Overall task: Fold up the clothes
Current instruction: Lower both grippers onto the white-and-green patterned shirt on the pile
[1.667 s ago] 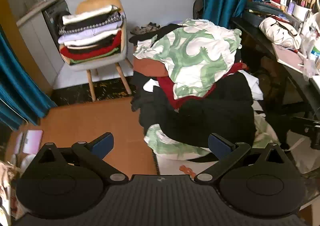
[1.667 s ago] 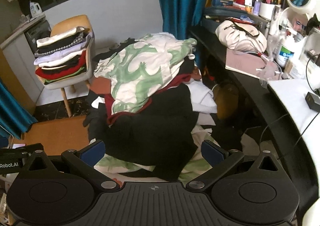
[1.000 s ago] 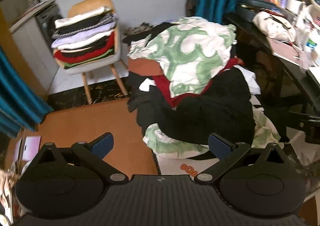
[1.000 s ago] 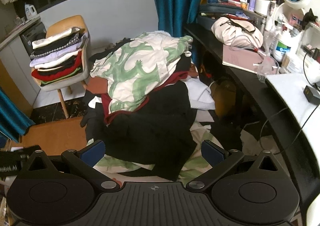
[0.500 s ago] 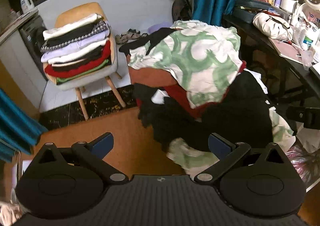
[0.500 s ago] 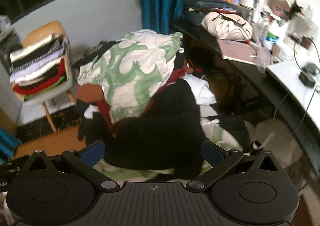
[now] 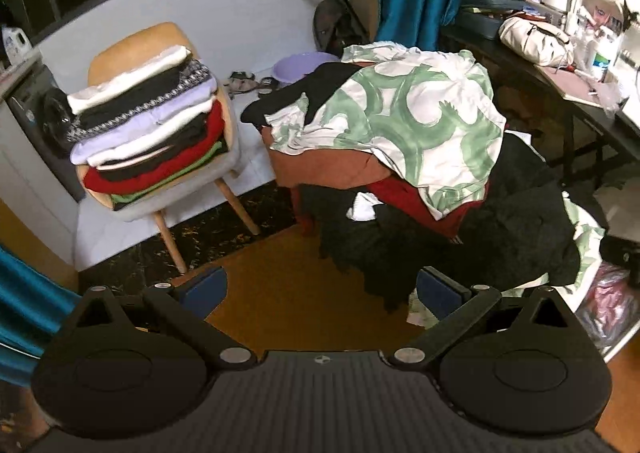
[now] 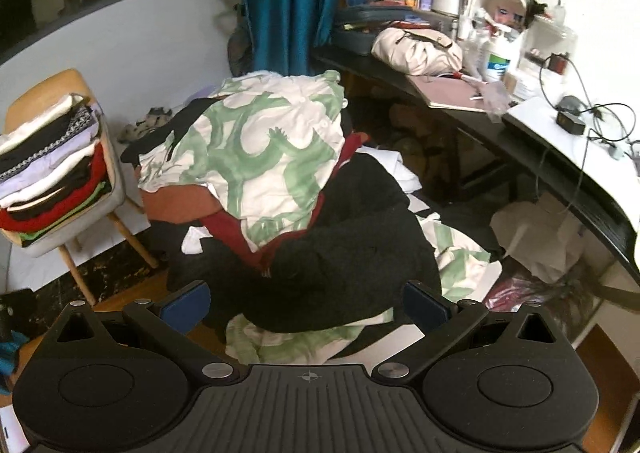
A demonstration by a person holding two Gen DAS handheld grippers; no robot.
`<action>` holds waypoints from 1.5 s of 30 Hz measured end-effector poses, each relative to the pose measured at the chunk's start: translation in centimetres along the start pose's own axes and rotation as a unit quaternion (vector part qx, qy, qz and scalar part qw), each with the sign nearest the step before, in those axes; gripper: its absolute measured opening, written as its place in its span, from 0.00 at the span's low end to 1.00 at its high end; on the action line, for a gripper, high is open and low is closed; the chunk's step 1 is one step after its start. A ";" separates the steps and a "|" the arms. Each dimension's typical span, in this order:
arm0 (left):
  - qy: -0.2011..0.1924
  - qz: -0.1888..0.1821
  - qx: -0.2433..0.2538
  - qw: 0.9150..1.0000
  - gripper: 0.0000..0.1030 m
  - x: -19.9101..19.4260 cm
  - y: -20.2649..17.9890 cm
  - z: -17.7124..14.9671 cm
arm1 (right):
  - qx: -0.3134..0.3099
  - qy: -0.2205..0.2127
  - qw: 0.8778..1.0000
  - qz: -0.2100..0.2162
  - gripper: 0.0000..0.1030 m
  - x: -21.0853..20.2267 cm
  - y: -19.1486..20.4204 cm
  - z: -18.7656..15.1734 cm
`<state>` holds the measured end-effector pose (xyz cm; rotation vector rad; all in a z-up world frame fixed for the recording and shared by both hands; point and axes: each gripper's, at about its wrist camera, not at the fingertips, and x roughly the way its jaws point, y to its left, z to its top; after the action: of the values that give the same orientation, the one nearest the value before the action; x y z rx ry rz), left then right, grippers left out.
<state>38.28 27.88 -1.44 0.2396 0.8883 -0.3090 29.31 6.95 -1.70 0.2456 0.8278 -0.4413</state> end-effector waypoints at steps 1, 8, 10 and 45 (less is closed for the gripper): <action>0.003 -0.006 -0.001 1.000 1.00 0.3 0.3 0.0 | 0.001 -0.002 1.000 -0.006 0.99 0.0 0.4 -0.2; 0.027 -0.021 0.011 0.999 1.00 3.3 1.3 1.2 | 0.012 -0.005 1.000 -0.023 0.99 1.3 2.3 0.1; 0.034 -0.025 0.020 0.999 1.00 4.5 1.4 2.0 | 0.021 -0.003 0.999 -0.025 0.99 2.1 2.7 0.5; 0.011 -0.143 0.144 0.979 1.00 24.4 -1.8 23.2 | 0.203 0.051 0.977 -0.034 0.99 23.2 -4.0 14.1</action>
<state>68.80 14.53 -6.68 0.3845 0.8981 -0.7071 50.42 -8.46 -10.11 0.6244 0.8432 -0.6669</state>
